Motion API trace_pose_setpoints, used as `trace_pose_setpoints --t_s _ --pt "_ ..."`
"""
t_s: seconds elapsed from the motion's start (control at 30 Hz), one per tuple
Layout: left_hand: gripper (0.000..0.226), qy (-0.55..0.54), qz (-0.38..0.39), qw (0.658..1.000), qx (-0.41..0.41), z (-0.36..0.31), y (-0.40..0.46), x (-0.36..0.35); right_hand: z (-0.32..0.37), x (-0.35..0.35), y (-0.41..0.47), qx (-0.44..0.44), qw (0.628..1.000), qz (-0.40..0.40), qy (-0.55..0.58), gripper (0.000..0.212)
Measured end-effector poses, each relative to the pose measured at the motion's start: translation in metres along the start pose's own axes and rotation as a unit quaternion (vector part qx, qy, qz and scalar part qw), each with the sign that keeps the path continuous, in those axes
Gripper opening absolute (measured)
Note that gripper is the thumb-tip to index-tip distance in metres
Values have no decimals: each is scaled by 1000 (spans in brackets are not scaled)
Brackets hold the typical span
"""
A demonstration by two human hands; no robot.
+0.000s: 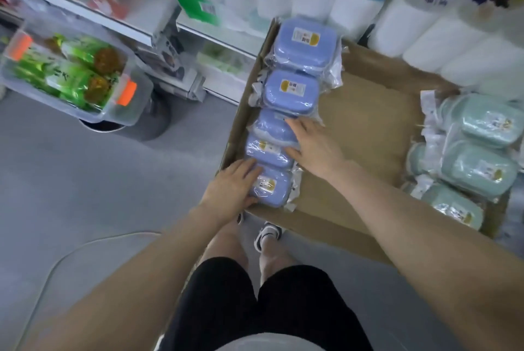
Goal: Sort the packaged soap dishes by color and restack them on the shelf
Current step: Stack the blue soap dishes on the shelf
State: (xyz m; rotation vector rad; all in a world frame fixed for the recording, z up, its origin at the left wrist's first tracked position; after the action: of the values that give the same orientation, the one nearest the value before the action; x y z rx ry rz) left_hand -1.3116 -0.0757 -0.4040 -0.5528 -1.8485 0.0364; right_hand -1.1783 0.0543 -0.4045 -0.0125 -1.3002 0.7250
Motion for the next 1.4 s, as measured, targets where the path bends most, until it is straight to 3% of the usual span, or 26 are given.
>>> trace_pose_setpoints --t_s 0.1,0.27,0.4,0.53,0.63,0.73,0.9,1.0,1.07,1.17,1.23,1.33,1.4 --pt "84 20 4 1000 -2 1 1 -4 5 -21 19 -26 999 13 -16 77" --pt "87 35 12 999 10 2 8 -5 4 -20 15 1 998 -49 -47 68" --pt "81 68 11 998 -6 -3 12 -11 -15 -3 -18 2 994 -108 -19 62" --pt "74 101 33 994 -31 -10 26 -14 -63 1 -63 -55 983 -169 -36 59" --pt "79 107 39 993 -39 -14 34 -12 -101 -11 -88 -129 979 -147 -56 57" --pt "82 86 -17 995 -39 -21 33 0 -123 -28 -103 -178 976 -90 -82 61" --pt "88 19 -127 986 102 -15 35 36 -116 -38 -110 -157 982 -76 -69 54" --pt "98 -51 -103 962 249 -4 43 40 -116 -44 -105 -172 982 -57 -53 57" --pt "103 -89 -71 951 288 -3 50 33 -116 -46 -104 -194 980 -32 -39 61" --pt "93 -158 -83 955 238 -17 59 27 -117 -47 -101 -209 977 -16 -46 69" --pt "78 -148 -89 966 190 -27 57 31 -121 -46 -101 -228 972 -24 -48 72" --pt "92 70 -44 995 52 -39 56 34 -127 -45 -101 -255 965 -35 -58 75" --pt "102 231 50 967 -96 -51 60 21 -127 -48 -99 -251 965 -34 -64 77"
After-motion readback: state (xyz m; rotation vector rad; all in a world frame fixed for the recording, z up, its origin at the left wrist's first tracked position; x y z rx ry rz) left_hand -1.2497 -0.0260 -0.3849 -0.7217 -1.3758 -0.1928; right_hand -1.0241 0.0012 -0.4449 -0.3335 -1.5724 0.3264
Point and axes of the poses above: each hand's wrist, its own y-axis towards the middle knuckle, its own x-axis out of the back of the hand, z = x × y, the point moved 7 cm from there along y, towards the middle knuckle, and after that the axes turned 7 degrees about -x, right-handed, at the moved point
